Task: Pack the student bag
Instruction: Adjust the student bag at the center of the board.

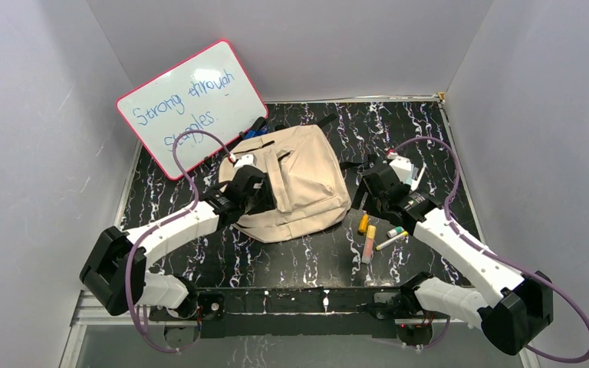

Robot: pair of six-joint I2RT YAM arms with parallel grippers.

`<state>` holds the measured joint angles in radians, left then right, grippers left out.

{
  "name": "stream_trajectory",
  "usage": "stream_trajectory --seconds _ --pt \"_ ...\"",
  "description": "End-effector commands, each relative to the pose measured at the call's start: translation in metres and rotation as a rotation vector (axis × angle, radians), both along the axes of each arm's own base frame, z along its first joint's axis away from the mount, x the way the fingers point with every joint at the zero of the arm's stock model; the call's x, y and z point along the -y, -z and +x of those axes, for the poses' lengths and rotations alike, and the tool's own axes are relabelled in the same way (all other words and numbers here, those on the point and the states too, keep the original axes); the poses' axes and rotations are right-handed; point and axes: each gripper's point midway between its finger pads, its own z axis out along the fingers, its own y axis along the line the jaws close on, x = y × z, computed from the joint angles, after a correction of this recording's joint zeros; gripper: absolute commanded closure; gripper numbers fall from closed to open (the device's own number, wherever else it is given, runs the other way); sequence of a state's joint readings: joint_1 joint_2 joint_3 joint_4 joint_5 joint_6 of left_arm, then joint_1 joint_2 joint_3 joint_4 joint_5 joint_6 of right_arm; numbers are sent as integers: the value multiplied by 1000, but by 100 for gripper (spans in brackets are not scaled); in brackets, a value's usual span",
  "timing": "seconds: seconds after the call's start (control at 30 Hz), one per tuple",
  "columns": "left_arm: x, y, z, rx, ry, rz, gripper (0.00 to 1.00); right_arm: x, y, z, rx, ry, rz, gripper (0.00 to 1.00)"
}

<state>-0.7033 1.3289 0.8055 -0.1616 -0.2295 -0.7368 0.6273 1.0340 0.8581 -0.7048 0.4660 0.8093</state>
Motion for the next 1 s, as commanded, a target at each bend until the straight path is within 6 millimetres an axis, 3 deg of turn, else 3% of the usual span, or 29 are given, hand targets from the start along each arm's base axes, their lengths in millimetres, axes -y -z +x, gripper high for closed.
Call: stream_trajectory --seconds 0.0,0.2,0.37,0.57,0.73,0.97 --pt "2 -24 24 77 -91 -28 45 -16 -6 13 30 -144 -16 17" --pt "27 -30 50 94 -58 -39 27 -38 -13 16 48 -260 37 19" --pt "17 -4 75 2 -104 120 23 -44 -18 15 88 -265 93 21" --pt "5 6 88 -22 -117 207 33 -50 -24 17 111 -263 137 24" --pt "-10 1 84 -5 -124 246 39 -53 -24 21 114 -252 151 25" --pt "-24 6 76 -24 -111 220 54 -68 -31 38 128 -290 148 26"
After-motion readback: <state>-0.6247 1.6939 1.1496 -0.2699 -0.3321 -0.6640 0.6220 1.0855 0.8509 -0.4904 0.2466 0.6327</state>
